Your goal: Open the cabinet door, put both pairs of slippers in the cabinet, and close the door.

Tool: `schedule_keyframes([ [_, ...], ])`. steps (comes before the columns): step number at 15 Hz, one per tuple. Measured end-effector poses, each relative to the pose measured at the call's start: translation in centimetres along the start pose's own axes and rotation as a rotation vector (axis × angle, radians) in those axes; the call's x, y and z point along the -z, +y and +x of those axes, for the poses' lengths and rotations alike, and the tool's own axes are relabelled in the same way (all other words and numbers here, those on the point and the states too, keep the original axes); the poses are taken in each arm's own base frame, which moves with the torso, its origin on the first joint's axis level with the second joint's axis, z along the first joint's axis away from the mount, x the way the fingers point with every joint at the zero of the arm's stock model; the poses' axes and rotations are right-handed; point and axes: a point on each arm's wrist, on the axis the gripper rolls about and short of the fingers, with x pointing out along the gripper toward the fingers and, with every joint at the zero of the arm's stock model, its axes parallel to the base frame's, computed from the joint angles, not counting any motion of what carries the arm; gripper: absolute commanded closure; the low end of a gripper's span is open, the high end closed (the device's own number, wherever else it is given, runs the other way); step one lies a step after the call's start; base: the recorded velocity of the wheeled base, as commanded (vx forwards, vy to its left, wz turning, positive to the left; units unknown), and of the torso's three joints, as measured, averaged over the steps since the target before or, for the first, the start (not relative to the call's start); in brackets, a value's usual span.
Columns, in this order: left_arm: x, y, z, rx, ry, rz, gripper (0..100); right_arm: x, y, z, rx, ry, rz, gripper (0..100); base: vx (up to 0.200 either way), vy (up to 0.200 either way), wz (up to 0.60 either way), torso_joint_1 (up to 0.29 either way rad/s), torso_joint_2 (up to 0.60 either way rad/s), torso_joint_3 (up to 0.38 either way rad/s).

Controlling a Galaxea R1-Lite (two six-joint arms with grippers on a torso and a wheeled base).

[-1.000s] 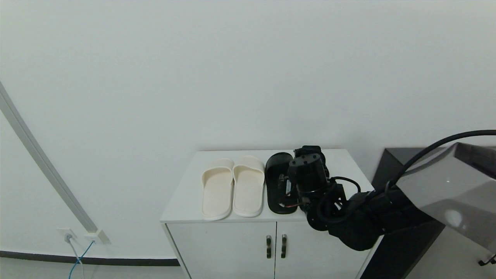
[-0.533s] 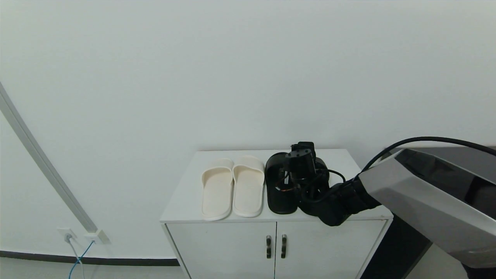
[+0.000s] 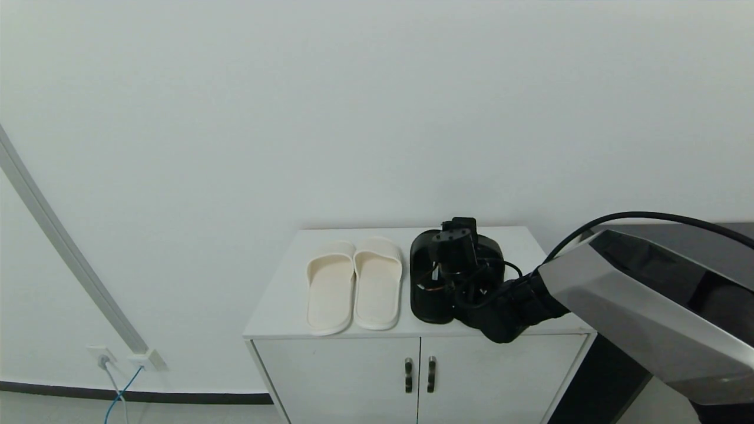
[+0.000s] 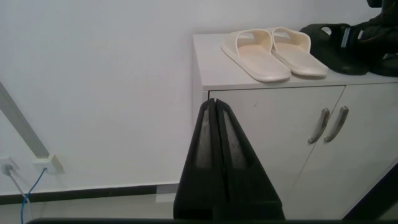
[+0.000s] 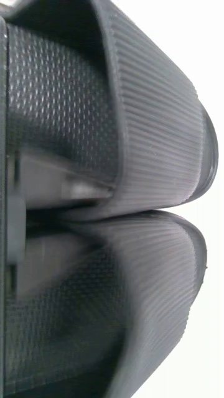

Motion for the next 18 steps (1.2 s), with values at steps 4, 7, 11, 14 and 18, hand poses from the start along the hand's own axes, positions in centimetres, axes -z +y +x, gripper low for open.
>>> schedule_keyframes([
  [4,0.0,0.0,0.0,0.000,0.000,0.000,100,-0.6,-0.3,-0.5,-0.001,-0.003,-0.017,100,0.000,0.000,0.00,0.000,0.00,0.000],
  [7,0.0,0.0,0.0,0.000,0.000,-0.001,100,-1.5,-0.8,-1.9,-0.015,-0.002,-0.044,100,0.000,0.000,0.00,0.000,0.00,0.000],
  [11,0.0,0.0,0.0,0.000,0.000,-0.001,100,-4.1,-2.3,-6.1,-0.129,0.006,-0.071,100,0.000,0.000,0.00,0.000,0.00,0.000],
  [14,0.0,0.0,0.0,0.000,0.000,-0.001,100,-5.5,-3.7,-10.4,-0.328,0.037,-0.101,100,0.000,0.000,0.00,0.000,0.00,0.000],
  [18,0.0,0.0,0.0,0.000,0.000,0.000,100,-6.3,-6.4,-15.6,-0.701,0.097,-0.161,100,0.000,0.000,0.00,0.000,0.00,0.000],
])
